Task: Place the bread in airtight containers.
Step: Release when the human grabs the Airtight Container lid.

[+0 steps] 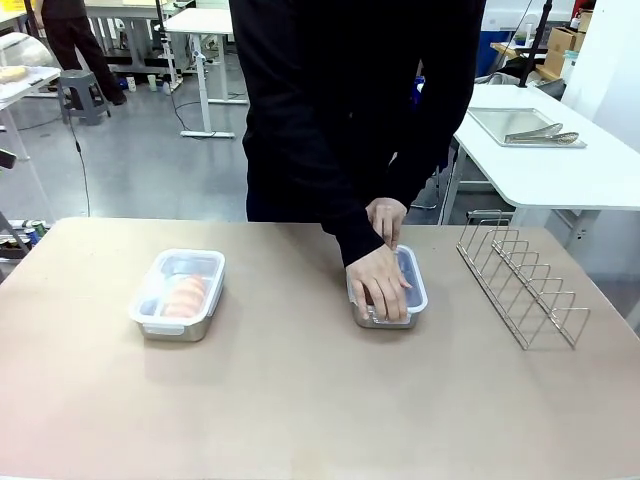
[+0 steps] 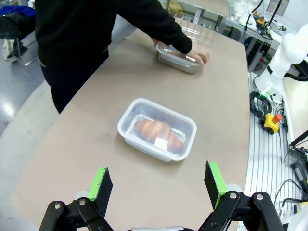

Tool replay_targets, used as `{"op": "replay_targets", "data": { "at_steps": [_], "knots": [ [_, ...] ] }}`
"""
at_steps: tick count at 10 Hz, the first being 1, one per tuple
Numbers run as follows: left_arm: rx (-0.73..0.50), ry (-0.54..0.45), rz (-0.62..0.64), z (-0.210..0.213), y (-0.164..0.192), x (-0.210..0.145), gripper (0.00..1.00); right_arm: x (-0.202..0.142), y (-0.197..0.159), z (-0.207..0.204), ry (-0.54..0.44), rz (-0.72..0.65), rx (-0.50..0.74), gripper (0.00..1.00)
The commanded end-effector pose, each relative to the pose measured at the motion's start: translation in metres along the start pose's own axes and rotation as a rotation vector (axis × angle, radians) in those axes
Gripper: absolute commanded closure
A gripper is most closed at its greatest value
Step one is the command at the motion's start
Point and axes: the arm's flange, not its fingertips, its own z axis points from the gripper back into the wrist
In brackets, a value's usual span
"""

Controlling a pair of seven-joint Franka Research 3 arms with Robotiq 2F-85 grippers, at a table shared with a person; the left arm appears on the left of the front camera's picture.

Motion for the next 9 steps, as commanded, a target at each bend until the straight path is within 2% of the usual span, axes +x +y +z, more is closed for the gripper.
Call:
{"op": "replay_targets", "data": {
  "at_steps": [1, 9],
  "knots": [
    [-0.003, -0.028, -0.018, -0.0011, -0.0004, 0.0027, 0.0, 0.0031, -0.0016, 0.0021, -0.007, -0.003, 0.004, 0.0],
    [-0.003, -0.028, -0.018, -0.0011, -0.0004, 0.0027, 0.0, 0.0031, -0.0016, 0.0021, -0.007, -0.003, 0.004, 0.0]
  ]
}}
